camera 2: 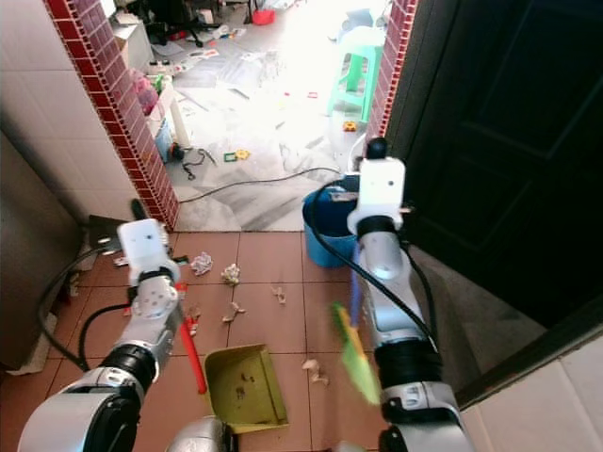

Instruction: Sweep floor

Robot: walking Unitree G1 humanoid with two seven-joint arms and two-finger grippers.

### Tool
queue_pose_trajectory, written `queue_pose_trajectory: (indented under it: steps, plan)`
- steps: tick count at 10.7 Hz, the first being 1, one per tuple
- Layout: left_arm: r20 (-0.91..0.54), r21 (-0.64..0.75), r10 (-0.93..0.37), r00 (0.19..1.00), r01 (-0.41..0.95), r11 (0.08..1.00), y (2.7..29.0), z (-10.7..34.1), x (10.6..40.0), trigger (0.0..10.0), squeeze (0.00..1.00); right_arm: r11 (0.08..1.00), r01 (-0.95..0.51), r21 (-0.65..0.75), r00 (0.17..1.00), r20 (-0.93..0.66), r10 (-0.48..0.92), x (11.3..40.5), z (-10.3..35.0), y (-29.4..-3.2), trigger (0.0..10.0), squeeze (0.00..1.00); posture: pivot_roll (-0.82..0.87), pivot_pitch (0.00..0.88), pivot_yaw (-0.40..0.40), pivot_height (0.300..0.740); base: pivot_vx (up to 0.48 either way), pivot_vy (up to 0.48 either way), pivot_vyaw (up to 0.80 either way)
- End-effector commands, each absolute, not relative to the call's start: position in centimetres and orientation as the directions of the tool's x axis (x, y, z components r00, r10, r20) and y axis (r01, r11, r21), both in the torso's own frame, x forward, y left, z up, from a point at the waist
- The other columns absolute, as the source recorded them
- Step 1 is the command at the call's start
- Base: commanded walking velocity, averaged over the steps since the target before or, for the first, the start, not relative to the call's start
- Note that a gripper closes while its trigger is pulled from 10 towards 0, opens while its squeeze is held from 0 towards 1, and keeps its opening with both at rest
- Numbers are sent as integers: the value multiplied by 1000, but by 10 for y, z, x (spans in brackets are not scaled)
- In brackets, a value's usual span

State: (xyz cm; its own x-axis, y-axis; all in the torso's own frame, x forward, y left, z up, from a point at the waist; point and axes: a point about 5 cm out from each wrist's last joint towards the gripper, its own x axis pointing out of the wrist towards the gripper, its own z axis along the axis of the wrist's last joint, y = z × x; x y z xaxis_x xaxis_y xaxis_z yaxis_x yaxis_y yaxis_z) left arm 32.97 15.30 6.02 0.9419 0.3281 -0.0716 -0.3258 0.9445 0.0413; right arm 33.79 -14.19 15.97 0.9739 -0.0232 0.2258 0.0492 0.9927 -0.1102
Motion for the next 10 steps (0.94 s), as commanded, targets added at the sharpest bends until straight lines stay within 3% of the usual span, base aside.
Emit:
queue_pose_trajectory:
  steps: [1,3,7,10]
  plan:
    - [-72,53,265,962,-262,964,142,62,333,10000,0,991,74,-110,959,279,-40,339,172,-147,10000,0,-111,17,19,740,0,0,0]
    - [-81,49,255,964,-252,967,139,61,334,10000,0,992,66,-108,969,243,-38,339,166,-144,10000,0,-109,11,15,740,0,0,0]
    - [-99,31,220,971,-218,976,135,62,337,10000,0,987,80,140,994,64,-89,347,150,-137,10000,0,-109,0,16,740,0,0,0]
    - [-102,31,208,973,-206,978,134,63,338,10000,0,952,98,289,993,36,-113,352,156,-136,10000,0,-115,0,23,740,0,0,0]
